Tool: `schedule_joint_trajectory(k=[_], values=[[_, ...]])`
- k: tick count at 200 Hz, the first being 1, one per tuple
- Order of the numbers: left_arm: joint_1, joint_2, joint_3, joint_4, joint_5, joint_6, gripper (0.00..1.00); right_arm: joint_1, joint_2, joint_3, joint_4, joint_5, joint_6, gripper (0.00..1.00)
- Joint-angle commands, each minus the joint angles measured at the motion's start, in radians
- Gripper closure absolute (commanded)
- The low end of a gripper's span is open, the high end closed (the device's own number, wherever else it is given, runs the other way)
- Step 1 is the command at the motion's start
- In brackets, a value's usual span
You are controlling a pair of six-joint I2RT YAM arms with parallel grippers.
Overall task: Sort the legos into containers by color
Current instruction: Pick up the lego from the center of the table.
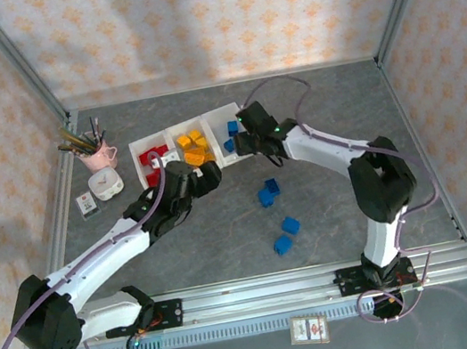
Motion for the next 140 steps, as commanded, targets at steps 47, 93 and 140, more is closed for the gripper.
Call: schedule_joint_trajectory(k=[47, 93, 140], values=[[-0.085, 0.028, -0.023, 0.067, -0.004, -0.055, 0.01, -0.001, -0.122, -0.235, 0.046, 0.08, 0.162, 0.26], [-0.116, 0.089, -0.014, 0.09, 0.004, -0.066, 0.01, -0.001, -0.063, -0.261, 0.072, 0.074, 0.236, 0.22], [-0.12, 0.102, -0.015, 0.089, 0.002, -0.071, 0.01, -0.001, -0.01, -0.275, 0.077, 0.081, 0.27, 0.22]])
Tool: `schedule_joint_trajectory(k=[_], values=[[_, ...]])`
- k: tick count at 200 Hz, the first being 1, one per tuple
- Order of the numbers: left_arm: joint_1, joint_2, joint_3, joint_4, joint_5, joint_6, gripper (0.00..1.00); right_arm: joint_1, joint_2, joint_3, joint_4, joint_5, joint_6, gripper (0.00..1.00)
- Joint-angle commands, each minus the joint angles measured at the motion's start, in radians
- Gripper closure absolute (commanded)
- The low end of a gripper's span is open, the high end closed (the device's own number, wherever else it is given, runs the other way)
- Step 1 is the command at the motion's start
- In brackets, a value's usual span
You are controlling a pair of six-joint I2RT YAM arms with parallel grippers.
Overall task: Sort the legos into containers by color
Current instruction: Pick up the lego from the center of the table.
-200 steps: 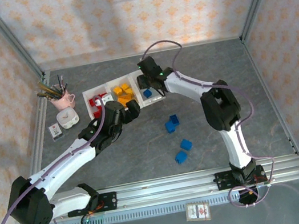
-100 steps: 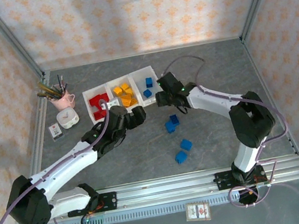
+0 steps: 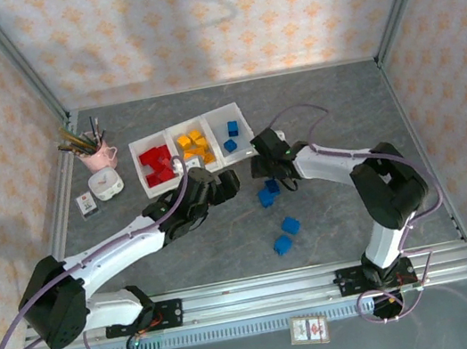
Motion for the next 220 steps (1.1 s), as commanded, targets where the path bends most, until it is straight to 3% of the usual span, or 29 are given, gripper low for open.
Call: schedule_joint_trajectory(k=[1, 115, 151, 220], values=[[-0.008, 0.003, -0.01, 0.025, 0.001, -0.018, 0.01, 0.0, 0.032, -0.004, 0.005, 0.046, 0.04, 0.22], [-0.009, 0.04, 0.005, 0.023, 0.011, -0.017, 0.01, 0.022, 0.045, -0.064, -0.088, 0.036, -0.031, 0.35], [-0.008, 0.044, 0.004, 0.025, 0.014, -0.017, 0.01, 0.022, 0.009, -0.093, -0.108, 0.069, -0.03, 0.46], [-0.01, 0.046, 0.007, 0.026, 0.025, -0.016, 0.01, 0.022, -0.001, -0.09, -0.062, -0.026, -0.034, 0.65]])
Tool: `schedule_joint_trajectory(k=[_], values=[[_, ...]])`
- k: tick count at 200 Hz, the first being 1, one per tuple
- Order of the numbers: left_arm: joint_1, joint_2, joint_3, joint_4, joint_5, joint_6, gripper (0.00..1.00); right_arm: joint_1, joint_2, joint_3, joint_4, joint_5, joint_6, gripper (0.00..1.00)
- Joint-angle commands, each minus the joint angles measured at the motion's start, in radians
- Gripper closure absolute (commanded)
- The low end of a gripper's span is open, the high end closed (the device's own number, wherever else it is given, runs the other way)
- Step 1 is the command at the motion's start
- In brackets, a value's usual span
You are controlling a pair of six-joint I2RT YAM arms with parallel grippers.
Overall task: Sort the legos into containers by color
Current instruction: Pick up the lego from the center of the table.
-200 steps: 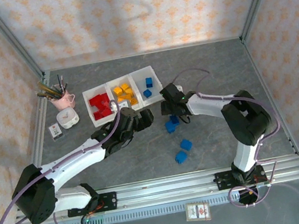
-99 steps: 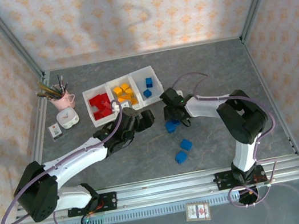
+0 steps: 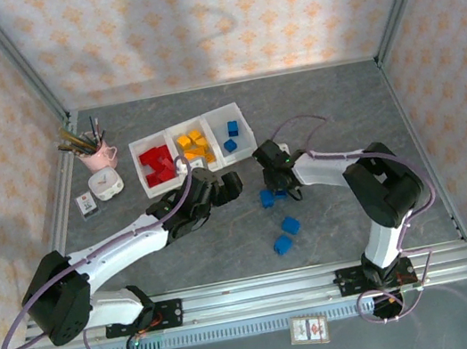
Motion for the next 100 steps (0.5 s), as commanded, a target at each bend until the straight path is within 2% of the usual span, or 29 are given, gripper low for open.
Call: schedule_joint_trajectory(k=[1, 50, 100], values=[[-0.005, 0.012, 0.007, 0.016, 0.002, -0.009, 0.01, 0.006, -0.016, -0.011, -0.031, -0.044, 0.001, 0.66], [-0.004, 0.004, 0.01, 0.012, -0.002, -0.008, 0.01, 0.006, -0.031, 0.015, -0.053, -0.017, -0.014, 0.74], [-0.003, -0.018, 0.022, 0.006, -0.016, 0.006, 0.01, 0.006, -0.066, 0.087, -0.082, 0.04, -0.053, 0.75]])
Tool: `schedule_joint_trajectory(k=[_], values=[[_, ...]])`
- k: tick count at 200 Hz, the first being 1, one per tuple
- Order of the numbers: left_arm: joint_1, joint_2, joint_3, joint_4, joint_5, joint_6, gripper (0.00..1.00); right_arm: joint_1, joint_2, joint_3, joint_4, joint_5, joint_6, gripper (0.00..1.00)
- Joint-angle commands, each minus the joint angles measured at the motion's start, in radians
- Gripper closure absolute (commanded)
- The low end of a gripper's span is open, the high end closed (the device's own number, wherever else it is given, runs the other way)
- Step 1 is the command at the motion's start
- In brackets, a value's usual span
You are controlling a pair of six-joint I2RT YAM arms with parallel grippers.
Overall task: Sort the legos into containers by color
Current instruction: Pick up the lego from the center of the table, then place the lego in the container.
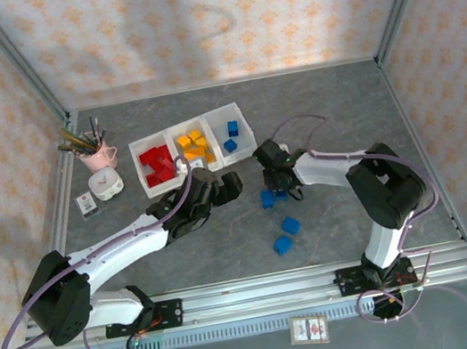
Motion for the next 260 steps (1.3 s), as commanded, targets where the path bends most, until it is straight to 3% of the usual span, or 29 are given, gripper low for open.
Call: schedule_joint_trajectory(k=[1, 76, 185, 227, 260], values=[[-0.003, -0.019, 0.022, 0.006, -0.016, 0.006, 0.01, 0.006, -0.046, 0.074, -0.038, 0.049, -0.033, 0.75], [0.04, -0.085, 0.029, -0.039, -0.063, 0.018, 0.01, 0.006, 0.045, 0.331, 0.034, 0.045, -0.112, 0.75], [0.183, -0.118, 0.041, -0.061, -0.075, 0.113, 0.01, 0.003, 0.425, 0.8, 0.109, 0.151, -0.273, 0.73], [0.197, -0.109, 0.05, -0.053, -0.051, 0.113, 0.01, 0.0, 0.488, 0.908, 0.062, 0.13, -0.275, 0.49], [0.198, -0.125, 0.041, -0.053, -0.054, 0.104, 0.01, 0.001, 0.407, 0.837, 0.088, 0.083, -0.267, 0.43]])
